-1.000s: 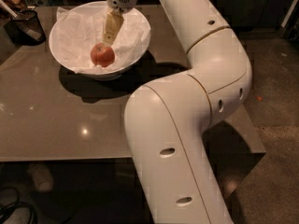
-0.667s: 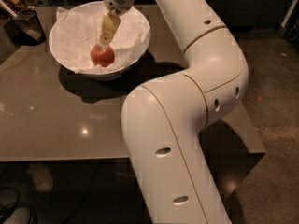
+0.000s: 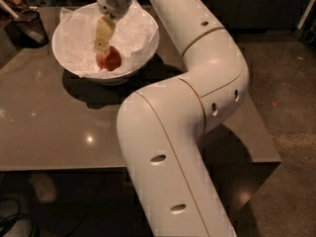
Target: Pick apple from white bowl
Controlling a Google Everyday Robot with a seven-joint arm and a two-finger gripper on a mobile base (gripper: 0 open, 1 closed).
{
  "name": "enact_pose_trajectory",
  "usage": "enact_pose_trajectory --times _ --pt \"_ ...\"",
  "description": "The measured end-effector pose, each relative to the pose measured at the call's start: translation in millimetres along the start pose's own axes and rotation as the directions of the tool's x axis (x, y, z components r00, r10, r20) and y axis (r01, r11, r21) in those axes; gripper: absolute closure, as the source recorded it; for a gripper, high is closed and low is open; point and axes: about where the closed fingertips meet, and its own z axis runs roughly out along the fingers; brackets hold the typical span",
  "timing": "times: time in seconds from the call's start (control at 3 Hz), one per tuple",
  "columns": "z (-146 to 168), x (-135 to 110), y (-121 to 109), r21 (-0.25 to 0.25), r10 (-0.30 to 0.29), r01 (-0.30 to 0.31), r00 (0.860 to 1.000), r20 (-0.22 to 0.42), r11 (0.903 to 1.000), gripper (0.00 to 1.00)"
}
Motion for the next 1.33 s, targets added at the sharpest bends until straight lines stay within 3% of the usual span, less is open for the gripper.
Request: enact_pose_trajectory --times 0.67,1.33 --pt "16 2 -1 -0.034 0.067 -0.066 0.998 0.012 0.9972 0.28" --pt "26 20 -2 -0.063 0.116 -0.115 0.993 0.003 0.9913 0.28"
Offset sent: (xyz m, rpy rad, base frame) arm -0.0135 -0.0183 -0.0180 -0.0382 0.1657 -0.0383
